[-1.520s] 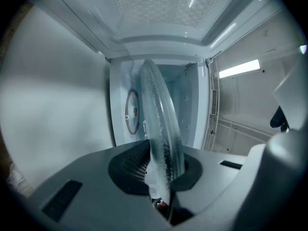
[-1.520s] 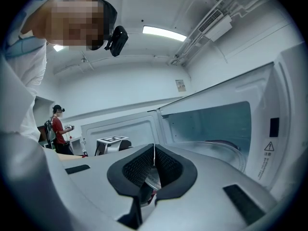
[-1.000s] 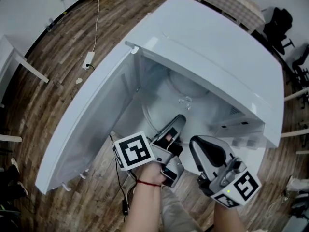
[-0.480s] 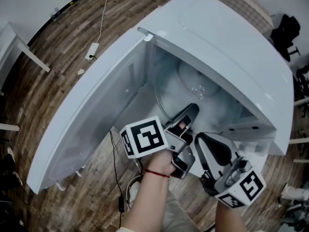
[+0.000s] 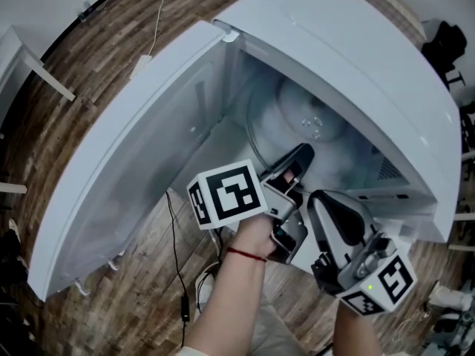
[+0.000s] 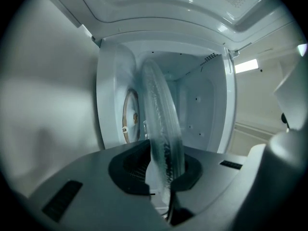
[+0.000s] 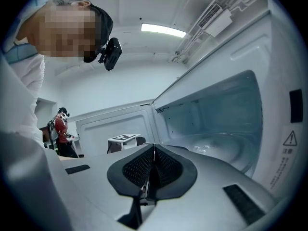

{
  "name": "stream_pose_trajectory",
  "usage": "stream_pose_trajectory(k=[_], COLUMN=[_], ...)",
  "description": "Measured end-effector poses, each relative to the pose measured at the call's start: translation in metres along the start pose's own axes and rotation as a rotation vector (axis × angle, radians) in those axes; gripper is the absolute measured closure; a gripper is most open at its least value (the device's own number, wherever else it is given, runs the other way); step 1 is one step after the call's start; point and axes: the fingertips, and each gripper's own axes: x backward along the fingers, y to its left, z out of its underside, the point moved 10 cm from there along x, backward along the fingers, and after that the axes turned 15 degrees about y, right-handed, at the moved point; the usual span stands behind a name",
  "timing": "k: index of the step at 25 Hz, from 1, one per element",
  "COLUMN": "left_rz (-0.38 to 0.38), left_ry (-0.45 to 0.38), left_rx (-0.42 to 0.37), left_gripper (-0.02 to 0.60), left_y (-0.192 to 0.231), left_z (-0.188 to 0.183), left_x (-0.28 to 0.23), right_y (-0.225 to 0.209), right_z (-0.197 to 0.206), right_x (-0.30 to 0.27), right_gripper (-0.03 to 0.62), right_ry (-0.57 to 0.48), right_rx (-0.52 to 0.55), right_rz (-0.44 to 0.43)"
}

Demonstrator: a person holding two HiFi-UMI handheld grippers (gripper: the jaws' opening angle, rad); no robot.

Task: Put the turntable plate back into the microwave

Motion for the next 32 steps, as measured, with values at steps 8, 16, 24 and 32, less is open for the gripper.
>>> stream_pose_trajectory(k=[8, 16, 24, 32], left_rz=[-0.007, -0.017, -0.015, -0.016], left_ry=[0.007, 0.008, 0.007, 0.012], left_rx=[-0.014, -0.017, -0.026, -0.029], left_gripper=[0.549, 0.549, 0.549, 0.549], left_y=[0.002, 0.006, 0.007, 0.001], left_z=[-0.003, -0.008, -0.018, -0.037], left_x=[-0.004, -0.011, -0.022, -0.035], right_y=[0.002, -0.002, -0.005, -0.014], right_z=[0.003, 0.009, 0.011, 0.006], right_x=[0.004, 0.006, 0.009, 0.004], right_gripper=[0.562, 0.562, 0.562, 0.562], right_ry=[-0.006, -0.007, -0.001, 0.000], right_rx=[-0.011, -0.030, -0.007, -0.014], right_rz=[0.012, 0.019, 0.022, 0.024])
